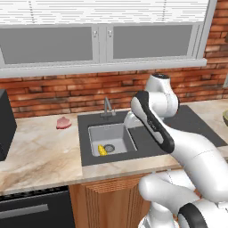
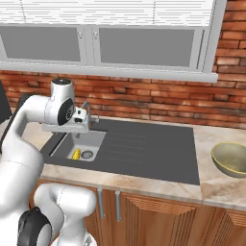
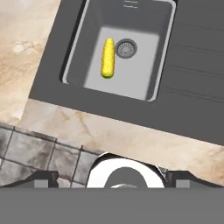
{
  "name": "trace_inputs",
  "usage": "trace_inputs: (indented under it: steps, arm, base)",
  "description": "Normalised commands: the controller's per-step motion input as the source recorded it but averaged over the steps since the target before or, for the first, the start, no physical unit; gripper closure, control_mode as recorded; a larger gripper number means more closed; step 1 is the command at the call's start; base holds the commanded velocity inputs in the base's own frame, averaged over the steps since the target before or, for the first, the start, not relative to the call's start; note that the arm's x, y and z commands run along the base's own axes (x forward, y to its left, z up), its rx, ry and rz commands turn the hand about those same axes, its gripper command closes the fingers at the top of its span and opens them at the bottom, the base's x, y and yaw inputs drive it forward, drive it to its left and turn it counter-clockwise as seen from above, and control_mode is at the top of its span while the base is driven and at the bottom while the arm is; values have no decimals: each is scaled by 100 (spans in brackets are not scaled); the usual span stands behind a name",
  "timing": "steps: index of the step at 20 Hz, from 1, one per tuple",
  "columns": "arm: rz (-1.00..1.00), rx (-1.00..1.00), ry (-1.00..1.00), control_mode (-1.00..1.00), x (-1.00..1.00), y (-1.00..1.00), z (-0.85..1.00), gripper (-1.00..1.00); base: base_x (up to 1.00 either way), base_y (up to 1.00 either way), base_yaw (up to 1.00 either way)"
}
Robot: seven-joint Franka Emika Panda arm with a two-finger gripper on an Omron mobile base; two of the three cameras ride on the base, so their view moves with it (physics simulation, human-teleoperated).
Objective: Pick the corn from the sink and place it in the bowl. Then pick the bowl and place it in the microwave. Then close the microwave door and press the start button.
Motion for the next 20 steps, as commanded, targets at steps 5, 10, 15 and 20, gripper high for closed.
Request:
trace_inputs:
  steps: [5,10,15,20]
  arm:
    - [10,7,5,-100,44,51,-74,-100]
    - [3,1,5,-100,55,44,-64,-100]
    - [0,0,6,-100,86,3,-38,-100]
    - [0,0,17,-100,79,16,-70,-100]
  base:
    - [0,0,0]
    - [0,0,0]
    - [0,0,0]
    - [0,0,0]
